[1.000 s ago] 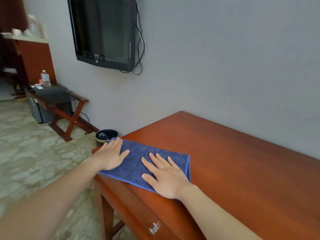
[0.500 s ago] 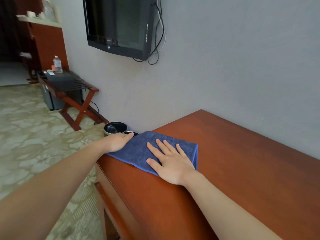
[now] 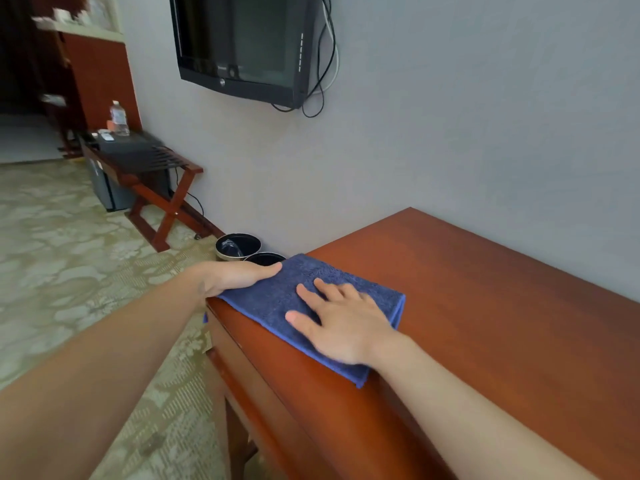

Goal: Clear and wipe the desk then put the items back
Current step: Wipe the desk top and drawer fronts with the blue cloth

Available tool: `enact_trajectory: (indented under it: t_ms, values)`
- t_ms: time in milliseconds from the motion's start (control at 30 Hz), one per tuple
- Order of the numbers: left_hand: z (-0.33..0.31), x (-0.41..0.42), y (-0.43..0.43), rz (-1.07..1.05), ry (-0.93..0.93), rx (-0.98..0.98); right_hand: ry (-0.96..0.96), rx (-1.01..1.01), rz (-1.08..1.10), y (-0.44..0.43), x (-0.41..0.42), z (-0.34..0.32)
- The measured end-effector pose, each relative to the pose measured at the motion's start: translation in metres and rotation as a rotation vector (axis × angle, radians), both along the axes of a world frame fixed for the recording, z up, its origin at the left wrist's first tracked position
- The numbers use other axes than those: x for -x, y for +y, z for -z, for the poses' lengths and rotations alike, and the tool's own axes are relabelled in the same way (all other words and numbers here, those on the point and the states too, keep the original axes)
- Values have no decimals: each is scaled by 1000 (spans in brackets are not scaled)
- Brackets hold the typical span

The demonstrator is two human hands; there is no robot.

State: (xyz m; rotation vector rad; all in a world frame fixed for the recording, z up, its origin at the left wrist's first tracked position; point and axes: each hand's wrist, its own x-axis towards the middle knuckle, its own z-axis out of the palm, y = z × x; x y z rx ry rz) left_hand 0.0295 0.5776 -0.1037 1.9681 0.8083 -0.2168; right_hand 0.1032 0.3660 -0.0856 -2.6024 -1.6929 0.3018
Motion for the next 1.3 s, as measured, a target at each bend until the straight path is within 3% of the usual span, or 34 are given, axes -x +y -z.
enact_trajectory:
  t_ms: [100,233,633,933,1133,1300]
  values:
    - [2,31,2,-82,46,-81,37,-92,-77,10,0,-9]
    - [6,50,14,-122,81,13,-23,-31,-158,12,8,17]
    - [-1,-70,-10,20,-56,-100,-38,-65,-61,5,-91,20]
    - [5,-228,-24,181,-212,-548,-37,-54,133,-8,-232,17]
    - [1,-313,-49,132,-417,-1024,-45,-60,216,-23,-306,14]
    - [-1,-360,-61,155,-379,-1047,-48,-115,275,-31,-351,16]
